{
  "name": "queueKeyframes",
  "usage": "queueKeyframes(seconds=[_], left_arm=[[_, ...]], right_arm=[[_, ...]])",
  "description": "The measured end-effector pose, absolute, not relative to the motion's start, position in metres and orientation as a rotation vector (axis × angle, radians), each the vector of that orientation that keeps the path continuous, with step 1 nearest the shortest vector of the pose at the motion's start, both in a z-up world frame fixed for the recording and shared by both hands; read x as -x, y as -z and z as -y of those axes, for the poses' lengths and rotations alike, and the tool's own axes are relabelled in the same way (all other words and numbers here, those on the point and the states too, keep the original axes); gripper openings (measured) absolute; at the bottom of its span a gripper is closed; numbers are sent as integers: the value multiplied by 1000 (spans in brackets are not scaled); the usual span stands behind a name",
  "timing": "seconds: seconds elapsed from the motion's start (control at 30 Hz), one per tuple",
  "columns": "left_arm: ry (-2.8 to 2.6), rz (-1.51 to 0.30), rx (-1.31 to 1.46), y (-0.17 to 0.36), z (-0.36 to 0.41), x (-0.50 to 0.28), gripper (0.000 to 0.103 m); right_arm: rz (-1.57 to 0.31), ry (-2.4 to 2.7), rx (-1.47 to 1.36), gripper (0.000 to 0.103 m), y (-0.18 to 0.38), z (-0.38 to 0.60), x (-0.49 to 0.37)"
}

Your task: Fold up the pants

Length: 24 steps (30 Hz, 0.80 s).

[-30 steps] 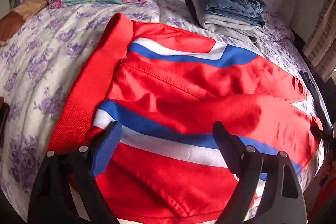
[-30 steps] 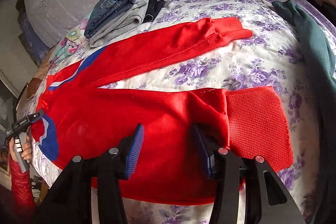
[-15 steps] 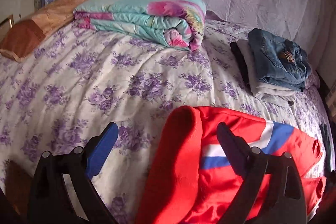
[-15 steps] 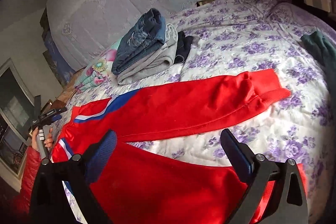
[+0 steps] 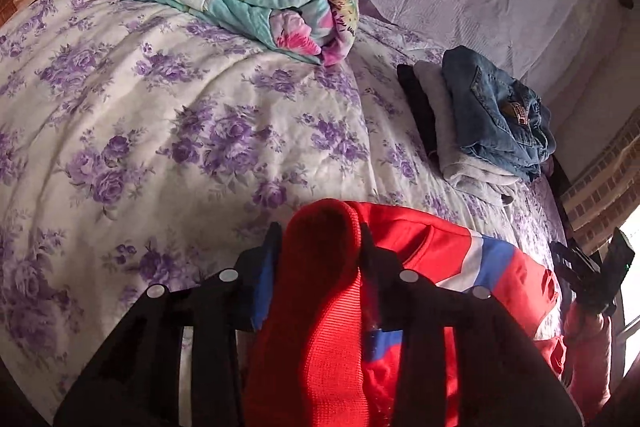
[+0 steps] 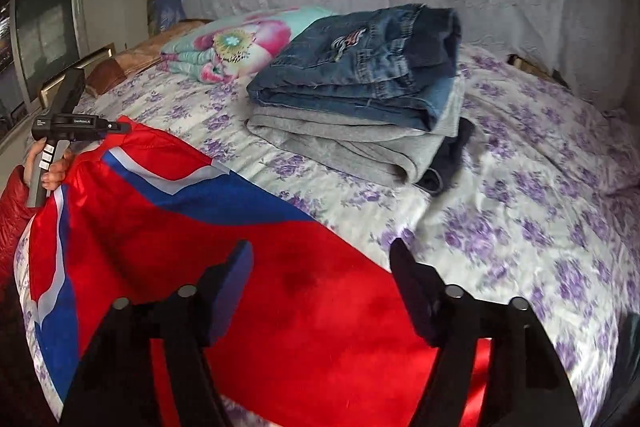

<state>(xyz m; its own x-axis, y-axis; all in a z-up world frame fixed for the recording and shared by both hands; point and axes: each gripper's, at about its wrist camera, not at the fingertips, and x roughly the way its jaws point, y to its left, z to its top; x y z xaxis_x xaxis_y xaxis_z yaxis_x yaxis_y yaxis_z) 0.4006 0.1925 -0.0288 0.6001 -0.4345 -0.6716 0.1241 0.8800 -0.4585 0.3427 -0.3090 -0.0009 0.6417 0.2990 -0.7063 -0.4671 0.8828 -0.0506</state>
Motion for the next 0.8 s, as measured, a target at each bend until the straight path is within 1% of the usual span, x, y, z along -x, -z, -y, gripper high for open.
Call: queueKeyframes(seconds=[0.03,0.07,0.23,0.3,0.33,0.37,0.4,0.43,0.5,0.6,0.7,0.8], left_arm=[[336,-870,393,29,-194,-400,36],[339,-872,401,29,-195,-401,36],[347,-883,424,31,-197,-403,36],[350,-877,416,30,-195,-402,36],[352,-873,415,29,-195,-401,36],[353,-866,416,29,-195,-400,35],[355,-856,418,27,-196,-399,33],[356,-843,421,25,-197,-397,27],[364,-797,424,18,-199,-389,21],[382,-720,408,2,-200,-368,18],[409,-666,409,-12,-202,-333,17],[407,-631,389,-17,-210,-285,17]], right_arm=[[-780,-468,232,47,4,308,-357],[-800,-491,234,46,9,305,-368],[-921,-541,326,46,47,294,-395],[-909,-537,334,48,56,291,-392],[-896,-534,327,44,56,290,-388],[-891,-528,315,19,53,290,-384],[-877,-516,318,9,48,287,-377],[-842,-503,335,6,40,285,-367],[-766,-480,380,6,21,279,-339],[-660,-459,417,6,-11,273,-284],[-570,-461,452,6,-28,268,-225],[-500,-491,465,6,-24,266,-162]])
